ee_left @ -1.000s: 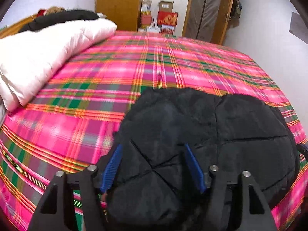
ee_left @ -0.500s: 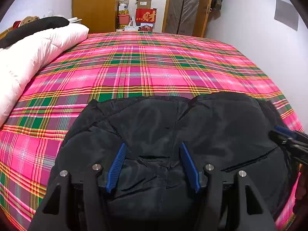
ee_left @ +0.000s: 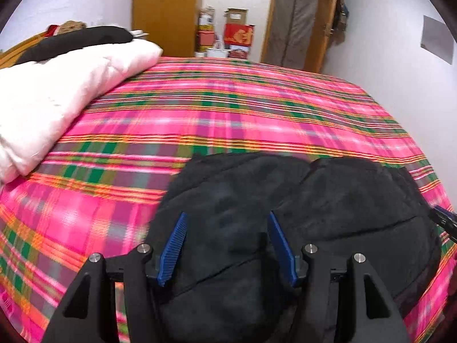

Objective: Fold large clothes

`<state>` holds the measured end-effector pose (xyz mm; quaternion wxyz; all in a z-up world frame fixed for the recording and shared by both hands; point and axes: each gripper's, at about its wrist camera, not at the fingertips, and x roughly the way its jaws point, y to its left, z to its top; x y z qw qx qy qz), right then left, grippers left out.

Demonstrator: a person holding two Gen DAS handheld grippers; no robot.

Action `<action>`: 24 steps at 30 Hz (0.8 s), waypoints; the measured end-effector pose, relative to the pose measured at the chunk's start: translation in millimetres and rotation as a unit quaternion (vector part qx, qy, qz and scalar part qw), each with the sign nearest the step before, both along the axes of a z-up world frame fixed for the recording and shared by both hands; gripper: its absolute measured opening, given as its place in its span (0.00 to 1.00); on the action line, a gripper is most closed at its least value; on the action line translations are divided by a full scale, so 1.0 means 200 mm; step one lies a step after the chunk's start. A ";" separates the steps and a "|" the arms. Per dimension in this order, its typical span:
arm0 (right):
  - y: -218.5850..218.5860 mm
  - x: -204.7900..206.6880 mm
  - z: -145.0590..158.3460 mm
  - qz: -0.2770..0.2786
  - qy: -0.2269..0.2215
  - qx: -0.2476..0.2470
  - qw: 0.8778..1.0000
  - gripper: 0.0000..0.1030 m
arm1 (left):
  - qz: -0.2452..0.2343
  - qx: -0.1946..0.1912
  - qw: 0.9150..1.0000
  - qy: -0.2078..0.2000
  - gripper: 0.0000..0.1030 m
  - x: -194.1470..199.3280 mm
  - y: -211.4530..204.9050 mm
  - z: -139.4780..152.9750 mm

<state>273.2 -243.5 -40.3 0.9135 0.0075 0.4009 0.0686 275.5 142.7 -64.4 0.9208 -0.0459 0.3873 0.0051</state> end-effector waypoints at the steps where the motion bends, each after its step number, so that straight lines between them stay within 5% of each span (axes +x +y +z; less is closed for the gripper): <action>1: -0.04 -0.04 -0.01 -0.007 0.000 -0.006 1.000 0.46 | 0.005 0.006 1.000 0.001 0.59 -0.03 0.03 0.00; 6: -0.21 -0.15 -0.10 -0.045 0.015 -0.026 0.999 0.46 | 0.029 0.031 0.999 0.031 0.59 -0.07 0.16 -0.08; 15: -0.27 -0.22 -0.10 -0.069 0.008 -0.032 0.997 0.46 | 0.046 -0.045 0.997 0.049 0.59 -0.23 0.27 -0.11; 19: -0.30 -0.22 -0.18 -0.074 0.021 -0.033 0.996 0.49 | 0.039 -0.037 0.996 0.072 0.59 -0.17 0.26 -0.18; 24: -0.41 -0.11 -0.25 -0.102 0.050 0.023 0.993 0.52 | 0.040 -0.057 0.994 0.086 0.65 -0.07 0.30 -0.27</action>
